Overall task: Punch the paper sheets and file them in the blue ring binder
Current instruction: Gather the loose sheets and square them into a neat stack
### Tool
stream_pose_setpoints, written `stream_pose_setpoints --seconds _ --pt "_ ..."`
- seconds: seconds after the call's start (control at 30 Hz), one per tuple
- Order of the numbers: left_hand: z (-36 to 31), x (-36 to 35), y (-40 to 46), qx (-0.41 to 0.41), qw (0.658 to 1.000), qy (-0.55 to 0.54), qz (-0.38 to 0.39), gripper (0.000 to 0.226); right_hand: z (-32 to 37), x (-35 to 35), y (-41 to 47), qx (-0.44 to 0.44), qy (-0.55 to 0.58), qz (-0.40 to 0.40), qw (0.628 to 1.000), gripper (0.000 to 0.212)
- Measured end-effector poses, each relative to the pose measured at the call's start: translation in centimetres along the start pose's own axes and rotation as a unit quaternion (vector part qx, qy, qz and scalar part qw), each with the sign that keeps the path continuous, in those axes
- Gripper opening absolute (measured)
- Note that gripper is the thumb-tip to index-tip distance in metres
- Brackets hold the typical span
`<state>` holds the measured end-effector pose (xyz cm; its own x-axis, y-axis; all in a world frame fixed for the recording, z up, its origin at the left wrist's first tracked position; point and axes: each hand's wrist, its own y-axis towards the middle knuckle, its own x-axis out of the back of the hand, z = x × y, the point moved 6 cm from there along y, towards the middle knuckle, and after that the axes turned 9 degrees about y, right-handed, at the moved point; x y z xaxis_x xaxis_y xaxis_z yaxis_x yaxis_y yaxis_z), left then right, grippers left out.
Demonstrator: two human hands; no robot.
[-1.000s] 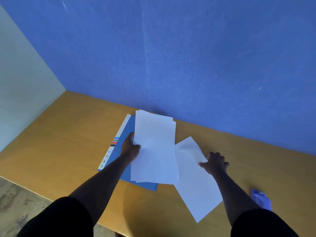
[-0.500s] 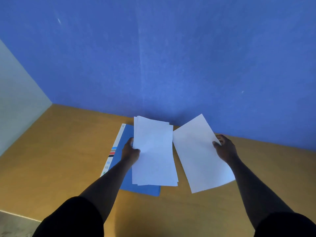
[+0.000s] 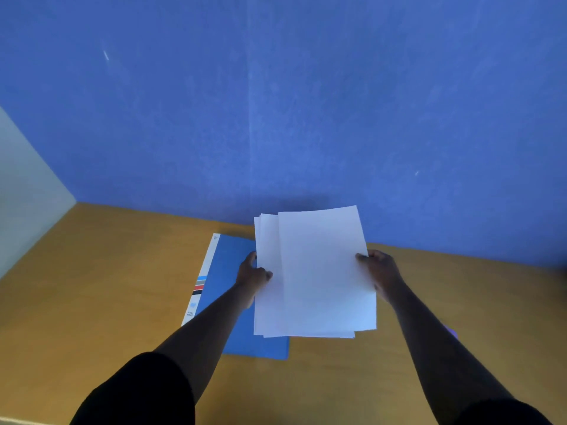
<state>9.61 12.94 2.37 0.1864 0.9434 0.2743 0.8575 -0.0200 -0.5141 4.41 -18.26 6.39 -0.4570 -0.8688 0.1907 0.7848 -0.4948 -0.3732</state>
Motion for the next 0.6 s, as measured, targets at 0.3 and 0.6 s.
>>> stream_pose_setpoints --seconds 0.3,0.6 --pt "-0.9 -2.3 -1.4 0.015 0.995 -0.051 0.089 0.046 -1.6 -1.5 -3.1 -0.061 0.104 0.08 0.989 0.02" --pt "-1.6 -4.8 -2.3 0.041 0.987 -0.106 0.11 0.032 -2.4 -0.4 -2.5 -0.027 0.117 0.115 0.986 0.029"
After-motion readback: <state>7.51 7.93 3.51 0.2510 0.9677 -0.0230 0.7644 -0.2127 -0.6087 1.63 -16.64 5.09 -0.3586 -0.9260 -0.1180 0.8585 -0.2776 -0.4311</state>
